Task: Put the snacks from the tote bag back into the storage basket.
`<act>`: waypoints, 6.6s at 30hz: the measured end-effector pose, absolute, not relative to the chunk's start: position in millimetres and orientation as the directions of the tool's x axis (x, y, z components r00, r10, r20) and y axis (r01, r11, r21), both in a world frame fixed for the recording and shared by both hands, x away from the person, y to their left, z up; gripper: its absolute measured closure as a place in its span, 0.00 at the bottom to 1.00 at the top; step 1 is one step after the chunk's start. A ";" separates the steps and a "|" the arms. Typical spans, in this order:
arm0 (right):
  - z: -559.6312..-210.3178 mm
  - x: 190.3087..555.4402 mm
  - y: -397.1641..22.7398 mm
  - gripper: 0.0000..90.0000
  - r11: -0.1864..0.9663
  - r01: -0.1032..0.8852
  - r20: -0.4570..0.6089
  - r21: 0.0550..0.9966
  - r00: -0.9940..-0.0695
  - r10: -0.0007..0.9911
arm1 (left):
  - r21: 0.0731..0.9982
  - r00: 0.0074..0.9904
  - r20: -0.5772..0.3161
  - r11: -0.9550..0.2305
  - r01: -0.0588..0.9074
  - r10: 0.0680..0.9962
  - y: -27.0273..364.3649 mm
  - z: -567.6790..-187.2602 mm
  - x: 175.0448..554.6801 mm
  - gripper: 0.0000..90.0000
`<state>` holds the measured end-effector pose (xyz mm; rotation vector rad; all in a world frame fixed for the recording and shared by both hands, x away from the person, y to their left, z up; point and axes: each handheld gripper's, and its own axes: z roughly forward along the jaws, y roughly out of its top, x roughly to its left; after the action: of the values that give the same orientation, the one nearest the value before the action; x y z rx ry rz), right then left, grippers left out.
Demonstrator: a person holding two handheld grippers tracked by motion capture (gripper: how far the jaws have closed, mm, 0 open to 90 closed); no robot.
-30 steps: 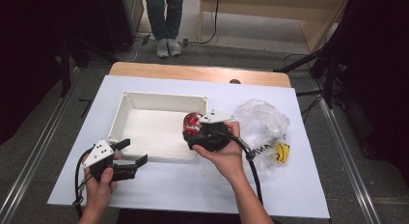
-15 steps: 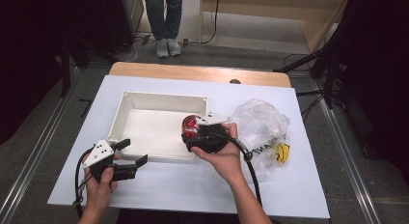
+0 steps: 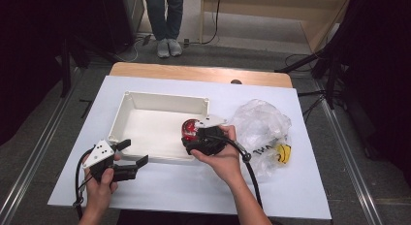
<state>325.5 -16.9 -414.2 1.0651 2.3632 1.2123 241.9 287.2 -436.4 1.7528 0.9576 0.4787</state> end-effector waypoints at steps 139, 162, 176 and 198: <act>-389.6 303.9 -110.1 0.19 0.240 0.454 0.103 0.858 -0.611 0.785 | 0.917 0.592 -0.104 -0.153 0.368 0.800 287.7 -436.4 240.7 0.14; -410.6 291.6 -169.8 0.17 0.161 0.479 0.147 0.863 -0.543 0.826 | 0.913 0.590 -0.097 -0.164 0.373 0.802 286.0 -437.8 240.3 0.14; -422.8 278.1 -207.6 0.17 0.121 0.492 0.161 0.862 -0.491 0.856 | 0.910 0.589 -0.088 -0.176 0.375 0.803 283.6 -438.9 240.1 0.14; -450.1 258.7 -272.3 0.17 0.009 0.514 0.204 0.858 -0.358 0.911 | 0.912 0.585 -0.092 -0.167 0.374 0.806 289.0 -438.0 239.8 0.14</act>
<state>258.7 -272.3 -450.1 1.4597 1.8831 1.2999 239.8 289.0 -438.0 1.7697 0.9713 0.5163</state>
